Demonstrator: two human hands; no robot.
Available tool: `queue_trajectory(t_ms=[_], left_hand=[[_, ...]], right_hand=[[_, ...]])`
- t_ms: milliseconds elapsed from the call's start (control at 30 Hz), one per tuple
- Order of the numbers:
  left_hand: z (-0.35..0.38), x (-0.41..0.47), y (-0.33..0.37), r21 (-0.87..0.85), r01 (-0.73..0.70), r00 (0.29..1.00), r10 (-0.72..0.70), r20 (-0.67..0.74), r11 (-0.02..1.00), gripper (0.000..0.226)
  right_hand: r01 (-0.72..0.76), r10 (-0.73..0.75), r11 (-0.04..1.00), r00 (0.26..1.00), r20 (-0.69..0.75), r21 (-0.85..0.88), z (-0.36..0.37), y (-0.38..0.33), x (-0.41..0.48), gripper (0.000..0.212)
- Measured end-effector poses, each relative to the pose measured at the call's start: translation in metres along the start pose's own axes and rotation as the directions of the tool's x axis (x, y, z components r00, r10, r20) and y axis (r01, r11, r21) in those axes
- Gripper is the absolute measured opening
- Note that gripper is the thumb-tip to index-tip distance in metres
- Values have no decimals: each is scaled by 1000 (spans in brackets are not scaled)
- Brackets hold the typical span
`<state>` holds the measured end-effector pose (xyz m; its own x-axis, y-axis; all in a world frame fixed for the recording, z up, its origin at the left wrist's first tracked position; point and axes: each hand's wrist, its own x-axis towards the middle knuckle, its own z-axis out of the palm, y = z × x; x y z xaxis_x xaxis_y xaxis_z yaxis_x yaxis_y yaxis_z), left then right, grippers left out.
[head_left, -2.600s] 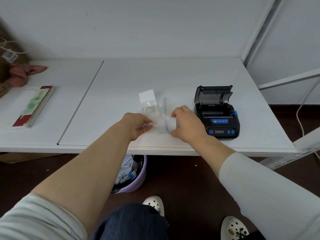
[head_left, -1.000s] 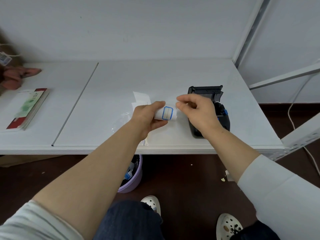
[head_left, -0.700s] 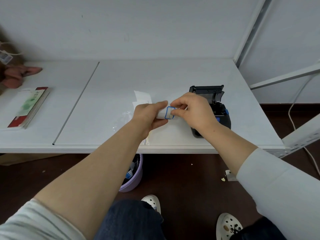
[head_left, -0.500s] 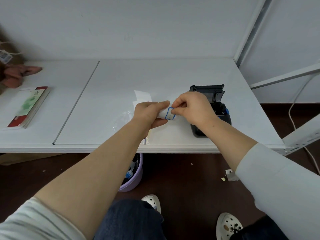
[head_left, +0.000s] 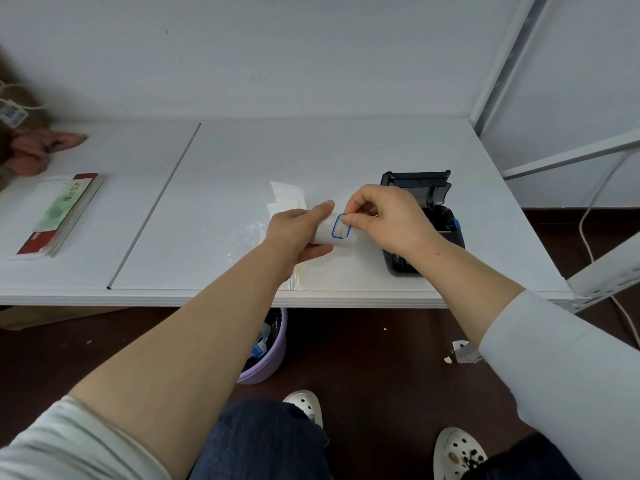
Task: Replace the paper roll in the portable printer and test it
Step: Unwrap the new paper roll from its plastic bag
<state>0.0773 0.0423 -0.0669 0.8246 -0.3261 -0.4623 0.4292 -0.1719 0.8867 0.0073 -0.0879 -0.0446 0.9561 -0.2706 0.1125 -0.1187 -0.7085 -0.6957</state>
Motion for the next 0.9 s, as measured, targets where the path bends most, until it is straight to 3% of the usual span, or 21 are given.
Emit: queue_trajectory(t_ms=[300,600,700,900], left_hand=[[-2,-6,0,-44,-10,975,19,219,999,31],[-5,-6,3,29,-67,985,61,163,997,15],[-4,-7,5,50,-69,985,60,159,996,12],[-5,-5,6,75,-74,987,63,146,994,18]], right_hand=[[-17,18,999,999,-47,29,0,4,5,3],[-79,82,971,997,-1,224,-2,4,8,13],[-117,109,944,993,43,307,-3,3,9,48],[-116,105,950,993,51,290,-3,0,12,8]])
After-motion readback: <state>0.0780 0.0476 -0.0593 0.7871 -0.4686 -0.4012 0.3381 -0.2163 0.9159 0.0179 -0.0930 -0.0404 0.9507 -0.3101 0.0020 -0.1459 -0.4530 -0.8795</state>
